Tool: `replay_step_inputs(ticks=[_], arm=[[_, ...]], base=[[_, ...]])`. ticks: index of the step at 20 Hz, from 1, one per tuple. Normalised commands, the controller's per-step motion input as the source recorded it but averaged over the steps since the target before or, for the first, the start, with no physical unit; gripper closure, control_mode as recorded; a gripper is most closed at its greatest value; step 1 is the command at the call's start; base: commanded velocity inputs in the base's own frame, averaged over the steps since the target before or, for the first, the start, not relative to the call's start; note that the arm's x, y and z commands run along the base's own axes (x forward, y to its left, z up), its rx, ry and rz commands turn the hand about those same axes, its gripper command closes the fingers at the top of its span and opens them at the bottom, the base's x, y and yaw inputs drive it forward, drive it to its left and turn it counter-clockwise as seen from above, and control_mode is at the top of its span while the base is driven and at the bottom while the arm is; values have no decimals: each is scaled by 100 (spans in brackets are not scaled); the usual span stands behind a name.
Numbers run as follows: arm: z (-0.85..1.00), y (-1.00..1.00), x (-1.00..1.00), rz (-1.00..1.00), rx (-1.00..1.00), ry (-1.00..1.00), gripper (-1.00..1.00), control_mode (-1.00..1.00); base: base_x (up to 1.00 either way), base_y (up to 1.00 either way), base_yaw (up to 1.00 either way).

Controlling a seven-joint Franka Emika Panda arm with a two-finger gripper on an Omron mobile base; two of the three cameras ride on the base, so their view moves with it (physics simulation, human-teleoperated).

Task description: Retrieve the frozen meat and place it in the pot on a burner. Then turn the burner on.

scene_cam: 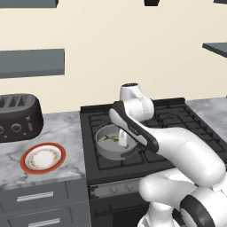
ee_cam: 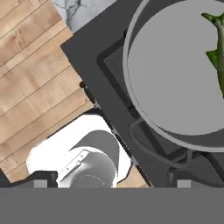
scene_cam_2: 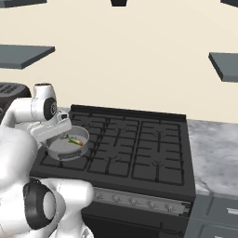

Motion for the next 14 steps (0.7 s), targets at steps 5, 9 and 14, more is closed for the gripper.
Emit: replay_step_inputs(ticks=[5, 9, 14], arm=[[2, 1, -43, -30, 1, 0, -100, -100], [0, 19, -51, -18, 0, -1, -100, -100], [-6, 23, -30, -29, 1, -4, -100, -100]], base=[[0, 0, 0], [0, 0, 0], [0, 0, 0]])
